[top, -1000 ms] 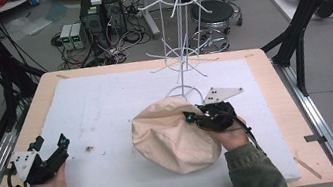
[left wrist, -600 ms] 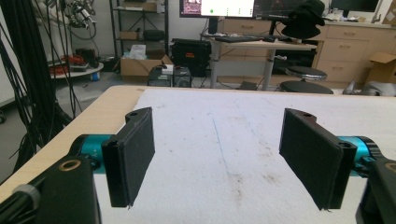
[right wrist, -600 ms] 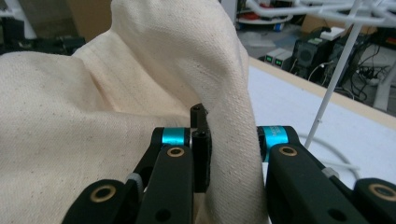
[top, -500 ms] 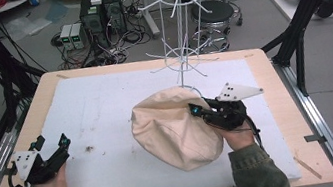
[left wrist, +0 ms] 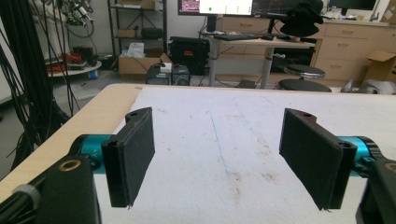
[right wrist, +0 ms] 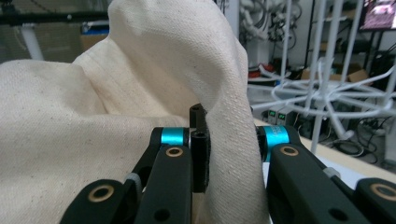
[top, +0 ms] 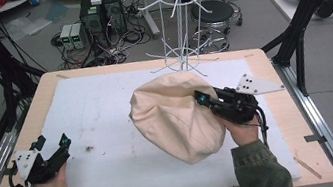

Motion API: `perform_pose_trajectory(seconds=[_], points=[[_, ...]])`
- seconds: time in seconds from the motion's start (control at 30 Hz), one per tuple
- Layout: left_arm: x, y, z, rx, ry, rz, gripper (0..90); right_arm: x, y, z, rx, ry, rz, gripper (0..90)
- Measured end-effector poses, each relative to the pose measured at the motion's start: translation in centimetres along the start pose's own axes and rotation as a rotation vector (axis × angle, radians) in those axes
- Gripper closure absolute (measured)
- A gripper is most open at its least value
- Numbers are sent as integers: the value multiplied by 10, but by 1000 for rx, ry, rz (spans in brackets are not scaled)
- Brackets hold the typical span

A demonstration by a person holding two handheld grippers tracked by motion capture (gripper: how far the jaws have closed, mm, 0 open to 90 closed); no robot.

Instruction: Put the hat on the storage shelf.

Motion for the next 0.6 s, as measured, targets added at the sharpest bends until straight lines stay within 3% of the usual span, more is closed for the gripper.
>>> perform_pose_trajectory(seconds=[0.23,0.6], points=[[0,0,0,3,0,1,267,-2,11,5,69,-35,26,785],[-2,0,0,-4,6,4,267,-7,28,25,238,-102,72,779]])
Point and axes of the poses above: each handheld gripper's, and its own axes: z roughly backward along the jaws, y roughly out of its top, x roughly to its right, the point moved 1 cm from there along -z, roughly forward along the jaws, and after that the axes turned 10 degrees about y, right-handed, at the moved point
